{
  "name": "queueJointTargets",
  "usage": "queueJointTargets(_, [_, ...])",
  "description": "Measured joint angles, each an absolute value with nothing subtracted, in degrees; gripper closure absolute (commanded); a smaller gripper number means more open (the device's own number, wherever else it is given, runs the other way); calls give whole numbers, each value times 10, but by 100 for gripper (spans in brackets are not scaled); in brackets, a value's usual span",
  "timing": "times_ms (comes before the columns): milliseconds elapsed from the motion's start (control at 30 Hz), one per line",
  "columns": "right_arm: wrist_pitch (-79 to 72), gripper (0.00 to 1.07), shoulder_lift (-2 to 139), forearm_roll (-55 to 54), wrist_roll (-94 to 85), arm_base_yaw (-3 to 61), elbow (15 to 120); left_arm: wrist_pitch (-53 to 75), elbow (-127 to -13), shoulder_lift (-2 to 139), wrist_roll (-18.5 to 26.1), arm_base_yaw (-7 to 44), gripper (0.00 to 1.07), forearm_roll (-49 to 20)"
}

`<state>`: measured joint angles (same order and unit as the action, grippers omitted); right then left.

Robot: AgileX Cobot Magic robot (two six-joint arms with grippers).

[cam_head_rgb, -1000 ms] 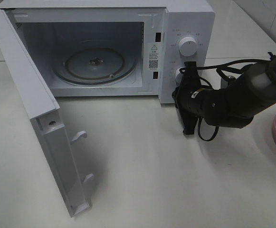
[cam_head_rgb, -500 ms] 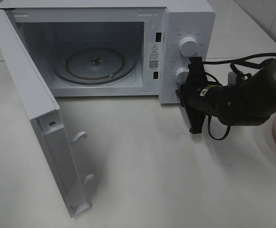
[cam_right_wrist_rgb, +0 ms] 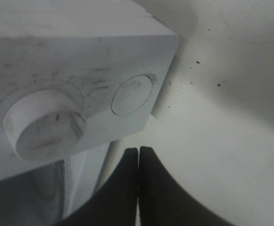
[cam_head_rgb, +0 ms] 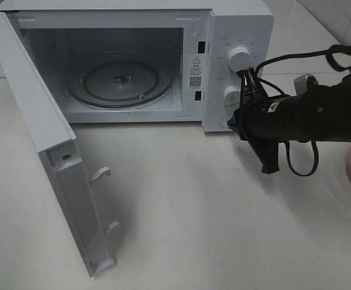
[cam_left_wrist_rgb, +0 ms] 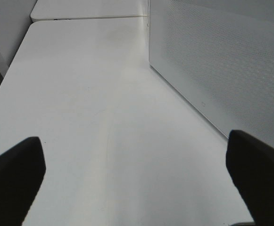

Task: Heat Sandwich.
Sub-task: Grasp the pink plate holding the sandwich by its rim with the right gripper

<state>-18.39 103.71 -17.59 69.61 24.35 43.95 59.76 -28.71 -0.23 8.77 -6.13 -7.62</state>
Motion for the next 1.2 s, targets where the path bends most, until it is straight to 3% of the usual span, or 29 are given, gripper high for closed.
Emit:
queueJointTargets(700, [174,98,905,-129,124,244,439,598,-287,-2,88,-61,5,-76])
queueJointTargets(900, [248,95,865,-73,70,244,439,598,-287,-2,88,-61,5,-76])
queueJointTargets(1200, [329,77,832,-51,50,185,439,598,-287,-2,88,-61,5,-76])
